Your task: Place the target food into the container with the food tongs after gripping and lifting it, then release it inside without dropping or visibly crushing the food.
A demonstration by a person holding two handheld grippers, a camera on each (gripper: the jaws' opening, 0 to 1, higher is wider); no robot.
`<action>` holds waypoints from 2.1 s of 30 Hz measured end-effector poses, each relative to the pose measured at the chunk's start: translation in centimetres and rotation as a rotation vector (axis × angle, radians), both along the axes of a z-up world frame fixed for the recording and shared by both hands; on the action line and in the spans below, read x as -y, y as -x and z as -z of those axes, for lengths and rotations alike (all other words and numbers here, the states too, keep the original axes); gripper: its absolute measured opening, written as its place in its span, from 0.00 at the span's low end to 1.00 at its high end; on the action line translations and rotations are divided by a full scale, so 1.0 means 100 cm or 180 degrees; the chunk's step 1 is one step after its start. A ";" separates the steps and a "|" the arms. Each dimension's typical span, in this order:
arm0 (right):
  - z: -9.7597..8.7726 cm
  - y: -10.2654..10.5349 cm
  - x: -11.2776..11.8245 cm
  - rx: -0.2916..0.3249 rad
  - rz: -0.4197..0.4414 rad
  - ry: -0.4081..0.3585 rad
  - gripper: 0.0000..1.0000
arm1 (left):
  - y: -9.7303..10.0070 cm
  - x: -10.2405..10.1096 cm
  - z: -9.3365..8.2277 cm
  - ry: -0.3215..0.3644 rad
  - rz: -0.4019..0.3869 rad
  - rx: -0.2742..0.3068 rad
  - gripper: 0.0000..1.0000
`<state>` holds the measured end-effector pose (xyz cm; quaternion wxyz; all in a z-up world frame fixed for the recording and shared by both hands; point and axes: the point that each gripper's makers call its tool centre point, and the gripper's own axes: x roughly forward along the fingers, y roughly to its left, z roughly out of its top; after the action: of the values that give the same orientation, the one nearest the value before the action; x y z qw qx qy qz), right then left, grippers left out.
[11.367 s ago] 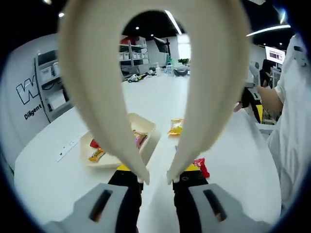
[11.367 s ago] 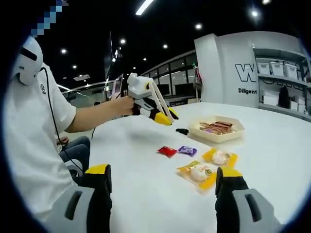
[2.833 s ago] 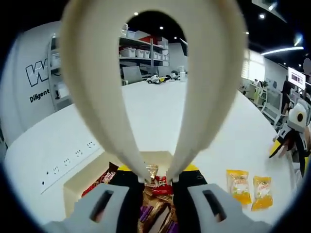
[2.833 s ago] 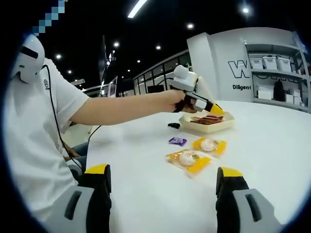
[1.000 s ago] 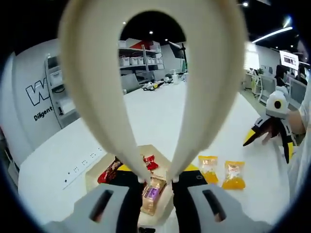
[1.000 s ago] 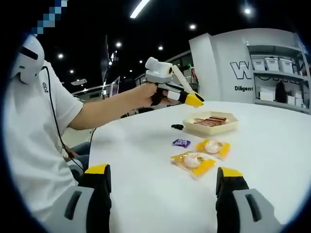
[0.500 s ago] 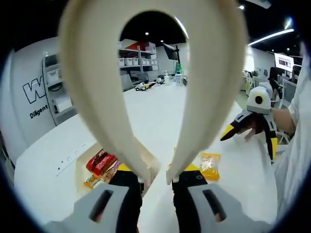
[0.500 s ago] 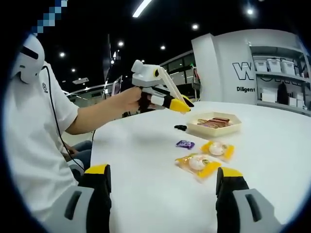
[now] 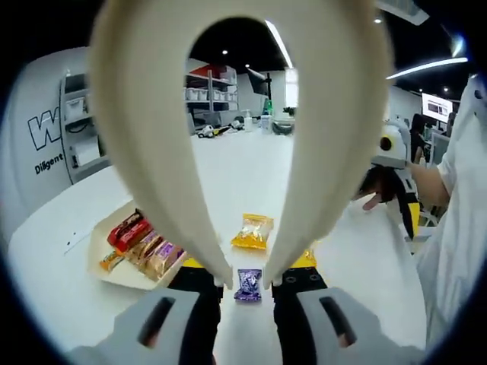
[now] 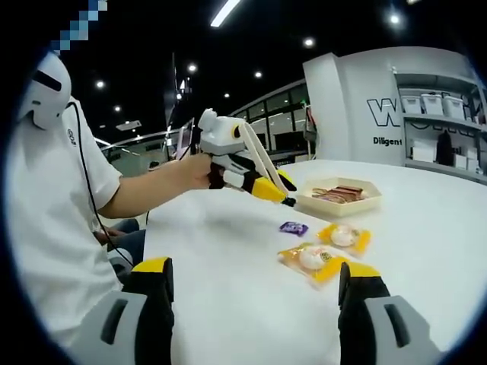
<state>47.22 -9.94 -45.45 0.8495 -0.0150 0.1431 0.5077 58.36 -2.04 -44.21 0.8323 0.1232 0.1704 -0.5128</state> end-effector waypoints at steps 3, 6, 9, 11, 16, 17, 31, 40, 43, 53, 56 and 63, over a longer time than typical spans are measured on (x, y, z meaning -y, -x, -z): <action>-0.001 0.000 0.000 0.0006 -0.0002 -0.0007 0.90 | 0.003 0.003 0.003 0.0005 0.0044 -0.0024 0.23; 0.000 0.000 -0.001 0.0005 -0.0004 -0.0006 0.90 | 0.005 0.006 0.005 0.0009 0.0075 -0.0031 0.23; 0.001 0.001 0.000 -0.0004 0.0000 -0.0005 0.90 | 0.006 0.009 0.008 -0.0004 0.0094 -0.0025 0.24; 0.002 0.001 0.001 -0.0010 0.0004 0.0000 0.90 | 0.005 0.011 0.011 -0.0018 0.0096 -0.0028 0.24; 0.002 0.001 0.002 -0.0014 0.0012 -0.0007 0.90 | 0.003 0.013 0.017 -0.0038 0.0087 -0.0037 0.25; 0.003 0.001 0.003 -0.0017 0.0012 -0.0008 0.90 | 0.003 0.013 0.017 -0.0040 0.0086 -0.0038 0.25; 0.005 0.000 0.005 -0.0034 0.0020 -0.0012 0.90 | -0.006 0.014 0.025 -0.0021 0.0035 -0.0094 0.26; 0.007 0.000 0.005 -0.0043 0.0022 -0.0010 0.90 | -0.011 0.015 0.031 -0.0022 0.0020 -0.0132 0.26; 0.006 0.000 0.005 -0.0041 0.0026 -0.0014 0.90 | -0.011 0.016 0.032 -0.0012 0.0018 -0.0153 0.26; 0.007 0.001 0.006 -0.0042 0.0027 -0.0010 0.90 | -0.014 0.017 0.035 0.0013 0.0013 -0.0196 0.26; 0.007 0.001 0.006 -0.0044 0.0029 -0.0008 0.90 | -0.013 0.017 0.037 0.0005 0.0011 -0.0207 0.26; 0.009 0.001 0.005 -0.0052 0.0018 0.0002 0.90 | -0.014 0.016 0.041 -0.0010 -0.0003 -0.0250 0.26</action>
<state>47.13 -10.44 -46.31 0.8497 -0.0107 0.1502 0.5053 59.77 -3.63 -48.34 0.8251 0.1042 0.2037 -0.5166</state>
